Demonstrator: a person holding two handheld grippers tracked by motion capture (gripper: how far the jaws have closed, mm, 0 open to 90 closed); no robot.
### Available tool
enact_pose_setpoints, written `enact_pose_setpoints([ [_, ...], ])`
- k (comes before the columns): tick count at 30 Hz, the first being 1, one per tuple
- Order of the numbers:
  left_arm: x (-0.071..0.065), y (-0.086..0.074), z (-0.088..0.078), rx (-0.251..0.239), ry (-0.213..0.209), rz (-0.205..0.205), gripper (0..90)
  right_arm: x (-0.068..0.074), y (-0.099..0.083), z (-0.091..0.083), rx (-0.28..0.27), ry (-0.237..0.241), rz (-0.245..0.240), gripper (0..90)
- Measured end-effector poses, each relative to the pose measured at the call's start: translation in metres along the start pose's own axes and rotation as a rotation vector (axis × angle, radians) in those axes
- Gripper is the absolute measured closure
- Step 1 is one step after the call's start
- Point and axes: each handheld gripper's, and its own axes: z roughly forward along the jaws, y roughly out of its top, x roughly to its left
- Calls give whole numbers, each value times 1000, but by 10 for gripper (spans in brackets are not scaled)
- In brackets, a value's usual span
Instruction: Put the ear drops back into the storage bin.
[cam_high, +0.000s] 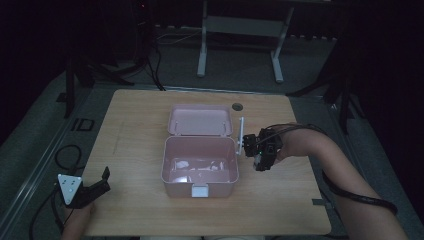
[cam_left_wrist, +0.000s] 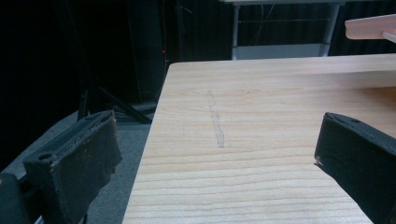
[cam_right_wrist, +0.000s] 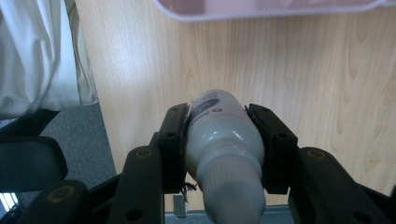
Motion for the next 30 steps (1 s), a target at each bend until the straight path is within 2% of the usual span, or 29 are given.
enact_pose_setpoints([
  [15, 0, 0, 0, 1, -5, 0, 4, -3, 38, -14, -26, -15, -34, 596],
  [22, 0, 0, 0, 0, -8, 1, 3, -8, 56, -7, -34, -14, -50, 597],
  [30, 0, 0, 0, 0, -10, 0, 3, -8, 73, 14, -36, -13, -70, 597],
])
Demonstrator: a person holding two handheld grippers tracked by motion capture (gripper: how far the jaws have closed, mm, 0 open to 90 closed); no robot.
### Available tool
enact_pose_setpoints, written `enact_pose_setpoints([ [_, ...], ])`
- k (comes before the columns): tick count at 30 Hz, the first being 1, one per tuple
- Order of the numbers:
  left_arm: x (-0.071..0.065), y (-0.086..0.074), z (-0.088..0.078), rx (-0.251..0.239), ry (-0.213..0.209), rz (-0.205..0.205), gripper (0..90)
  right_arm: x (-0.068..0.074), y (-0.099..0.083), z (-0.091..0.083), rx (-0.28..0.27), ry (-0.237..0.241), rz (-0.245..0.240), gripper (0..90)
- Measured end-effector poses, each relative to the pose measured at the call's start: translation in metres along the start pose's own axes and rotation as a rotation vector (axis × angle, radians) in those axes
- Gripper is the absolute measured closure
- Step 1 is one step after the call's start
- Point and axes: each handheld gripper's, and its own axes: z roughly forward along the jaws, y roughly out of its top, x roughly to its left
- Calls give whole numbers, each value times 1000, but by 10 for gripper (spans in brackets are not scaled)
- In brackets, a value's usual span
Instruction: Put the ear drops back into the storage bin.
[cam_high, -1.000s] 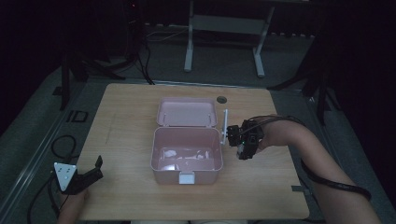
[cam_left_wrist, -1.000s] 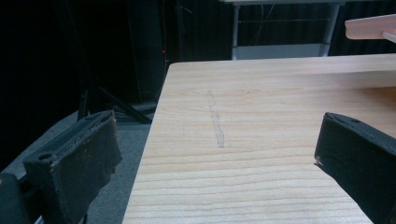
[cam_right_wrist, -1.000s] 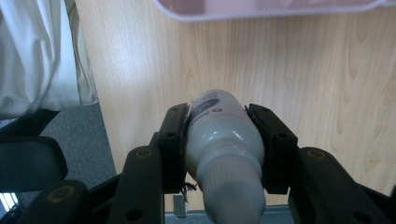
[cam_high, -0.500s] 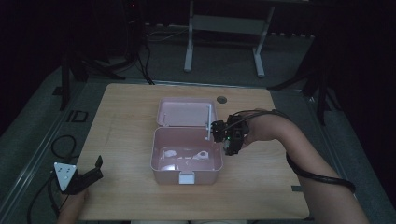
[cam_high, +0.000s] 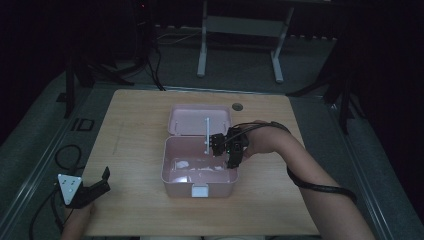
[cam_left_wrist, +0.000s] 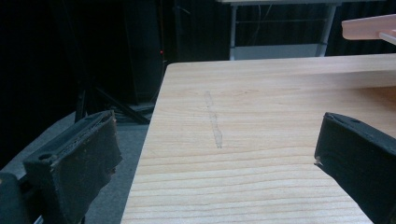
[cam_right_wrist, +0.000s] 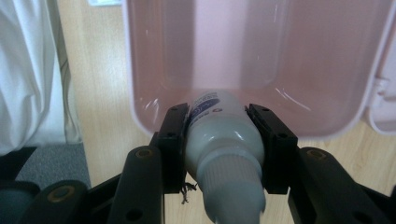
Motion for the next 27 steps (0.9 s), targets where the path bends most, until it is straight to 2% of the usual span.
enact_pose_setpoints([
  [4, 0, 0, 0, 1, -1, 1, 4, -2, 7, 16, -1, 21, -7, 597],
  [12, 0, 0, 0, -2, -3, 1, 4, -7, 16, 47, 18, 33, -2, 597],
  [22, 0, 0, 0, -1, -5, 3, 4, -13, 20, 71, 7, 46, 15, 596],
  [27, 0, 0, 0, -1, -5, 4, 3, -13, 21, 81, 21, 45, -14, 597],
])
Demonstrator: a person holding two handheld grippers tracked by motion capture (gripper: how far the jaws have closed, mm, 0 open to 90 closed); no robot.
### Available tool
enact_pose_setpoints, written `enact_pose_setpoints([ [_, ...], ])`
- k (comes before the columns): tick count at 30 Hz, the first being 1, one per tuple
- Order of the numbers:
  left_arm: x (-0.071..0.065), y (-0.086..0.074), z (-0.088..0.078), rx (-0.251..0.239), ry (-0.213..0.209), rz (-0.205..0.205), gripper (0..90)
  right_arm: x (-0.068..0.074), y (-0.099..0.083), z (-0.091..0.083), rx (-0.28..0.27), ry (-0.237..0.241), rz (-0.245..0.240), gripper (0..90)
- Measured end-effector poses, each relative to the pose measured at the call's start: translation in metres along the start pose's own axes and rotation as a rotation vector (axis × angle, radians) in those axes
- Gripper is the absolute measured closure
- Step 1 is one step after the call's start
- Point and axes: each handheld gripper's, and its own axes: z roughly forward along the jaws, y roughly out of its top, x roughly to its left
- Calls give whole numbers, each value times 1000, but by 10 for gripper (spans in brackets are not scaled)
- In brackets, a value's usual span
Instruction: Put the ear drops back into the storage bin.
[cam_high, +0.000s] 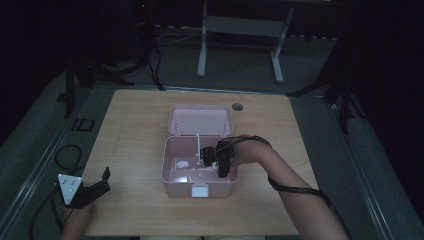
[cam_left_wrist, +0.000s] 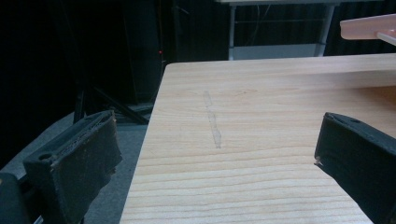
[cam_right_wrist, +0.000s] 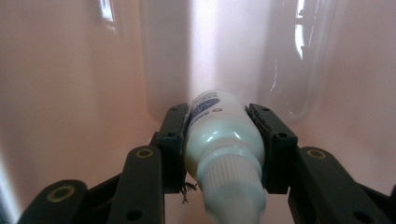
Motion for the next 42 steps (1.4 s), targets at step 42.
enact_pose_setpoints([
  [42, 0, 0, 0, 0, -1, 2, 3, -5, 15, 39, 99, 38, 39, 566],
])
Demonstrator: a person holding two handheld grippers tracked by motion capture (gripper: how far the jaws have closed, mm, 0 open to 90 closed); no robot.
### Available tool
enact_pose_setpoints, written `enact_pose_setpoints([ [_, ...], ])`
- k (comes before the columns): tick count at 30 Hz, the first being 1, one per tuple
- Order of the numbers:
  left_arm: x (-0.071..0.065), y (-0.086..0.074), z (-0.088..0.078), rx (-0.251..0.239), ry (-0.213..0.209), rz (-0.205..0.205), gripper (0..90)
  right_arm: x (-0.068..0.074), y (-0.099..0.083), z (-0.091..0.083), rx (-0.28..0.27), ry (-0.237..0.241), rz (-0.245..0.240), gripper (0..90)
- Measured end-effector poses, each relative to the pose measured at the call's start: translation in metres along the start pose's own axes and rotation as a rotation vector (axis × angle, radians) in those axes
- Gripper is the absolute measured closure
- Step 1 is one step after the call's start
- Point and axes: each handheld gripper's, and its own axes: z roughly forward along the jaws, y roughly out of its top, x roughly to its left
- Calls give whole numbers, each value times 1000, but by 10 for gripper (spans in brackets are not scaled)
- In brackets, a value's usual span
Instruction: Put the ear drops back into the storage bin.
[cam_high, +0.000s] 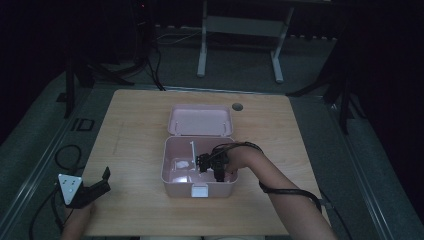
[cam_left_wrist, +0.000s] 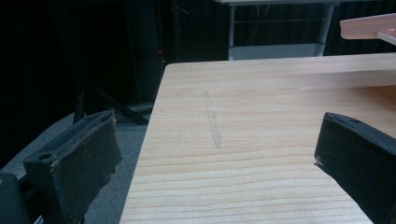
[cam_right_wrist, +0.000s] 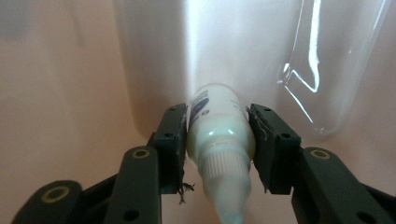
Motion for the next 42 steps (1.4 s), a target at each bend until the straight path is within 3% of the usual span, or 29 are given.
enact_pose_setpoints([
  [14, 0, 0, 0, 2, 0, 0, 3, -1, -9, -33, -49, -14, 26, 535],
  [20, 0, 0, 0, 2, 0, 0, 4, -1, -15, -48, -78, -27, 27, 444],
  [27, 0, 0, 0, 0, 0, -2, 4, -3, -26, -68, -151, -46, 66, 310],
  [36, 0, 0, 0, 2, 0, -1, 3, -3, -46, -90, -259, -23, 91, 223],
  [40, 0, 0, 0, 3, 1, 1, 3, -1, -55, -96, -281, -24, 98, 200],
  [42, 0, 0, 0, 3, 1, 1, 3, -1, -67, -103, -315, -46, 110, 173],
])
